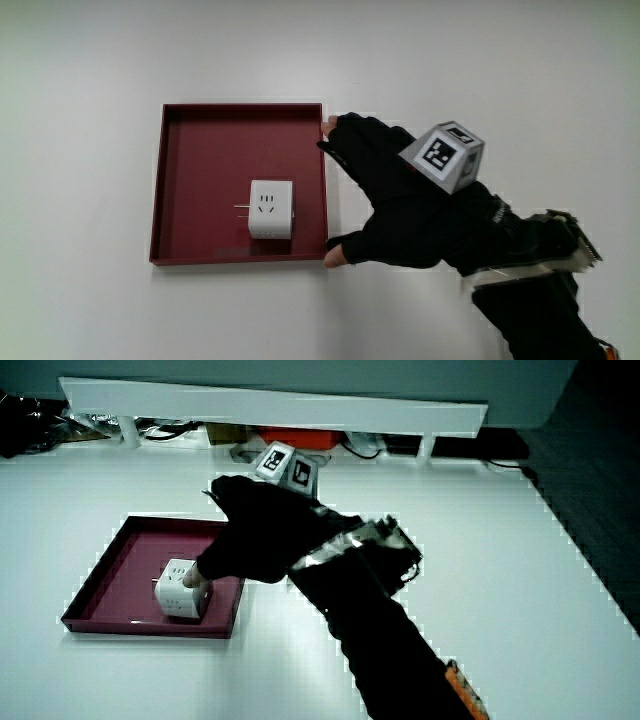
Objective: Pick socket
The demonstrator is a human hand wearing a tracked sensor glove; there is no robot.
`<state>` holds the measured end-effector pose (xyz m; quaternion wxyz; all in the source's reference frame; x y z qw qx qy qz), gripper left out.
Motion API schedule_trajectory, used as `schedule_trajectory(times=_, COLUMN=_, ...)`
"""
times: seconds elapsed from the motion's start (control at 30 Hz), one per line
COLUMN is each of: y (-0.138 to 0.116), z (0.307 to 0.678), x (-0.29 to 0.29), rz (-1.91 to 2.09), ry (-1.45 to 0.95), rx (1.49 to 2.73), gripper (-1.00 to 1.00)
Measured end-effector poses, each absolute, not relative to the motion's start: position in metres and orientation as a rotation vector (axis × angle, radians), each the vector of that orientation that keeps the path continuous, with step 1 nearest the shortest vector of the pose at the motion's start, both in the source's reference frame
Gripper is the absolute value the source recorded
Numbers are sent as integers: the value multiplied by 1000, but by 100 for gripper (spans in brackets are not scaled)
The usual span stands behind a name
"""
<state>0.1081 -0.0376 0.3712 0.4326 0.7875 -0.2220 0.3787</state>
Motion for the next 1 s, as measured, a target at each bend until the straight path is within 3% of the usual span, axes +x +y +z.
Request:
schedule_trajectory(times=0.33, y=-45, z=409, x=74, rz=896, ry=-599, rx=1954, gripper=0)
schedule_trajectory(times=0.4, y=-47, z=416, x=69, rz=867, ry=-610, rx=1970, gripper=0)
schedule_trajectory(times=0.43, y=-47, z=416, x=66, rz=868, ry=-656, rx=2064, gripper=0)
schedule_trajectory(times=1.0, y=-46, z=482, x=43, rz=799, ry=-553, rx=1997, gripper=0)
